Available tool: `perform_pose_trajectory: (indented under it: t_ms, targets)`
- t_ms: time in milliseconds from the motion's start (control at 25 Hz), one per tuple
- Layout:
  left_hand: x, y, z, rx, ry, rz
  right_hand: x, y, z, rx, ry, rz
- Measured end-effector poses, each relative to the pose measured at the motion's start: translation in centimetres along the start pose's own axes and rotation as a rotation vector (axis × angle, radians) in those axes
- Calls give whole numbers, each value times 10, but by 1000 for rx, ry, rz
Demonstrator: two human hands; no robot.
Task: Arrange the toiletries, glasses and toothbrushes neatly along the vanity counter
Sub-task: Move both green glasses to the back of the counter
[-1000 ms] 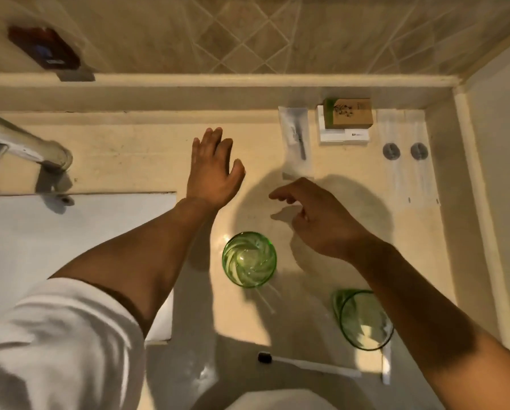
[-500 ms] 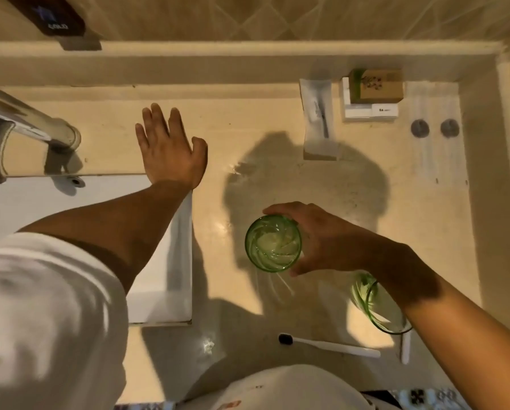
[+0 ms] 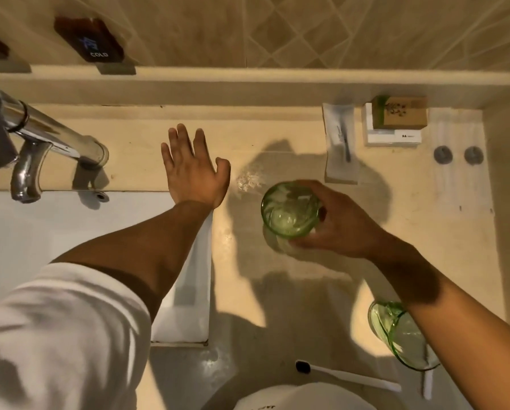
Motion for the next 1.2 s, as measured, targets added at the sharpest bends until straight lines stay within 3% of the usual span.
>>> perform_pose_trajectory:
  t_ms: [160,320,1200]
  targets:
    - [-1,-1,2,9,-5,-2,25,-8,48,-86,280,48]
    - [-2,-1,2,-5,17,-10,37,-7,82,-128,443,12]
    - [-4,-3,2,-37,74,-28,54,6,118,-182,519,58]
Point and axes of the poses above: each hand's wrist, its own z-axis towards the middle knuckle, its own x-axis out of the back of the hand, y = z × x, the point moved 2 cm from there along z, towards the middle knuckle, and after that the axes turned 2 degrees about y, right-handed, at the moved point
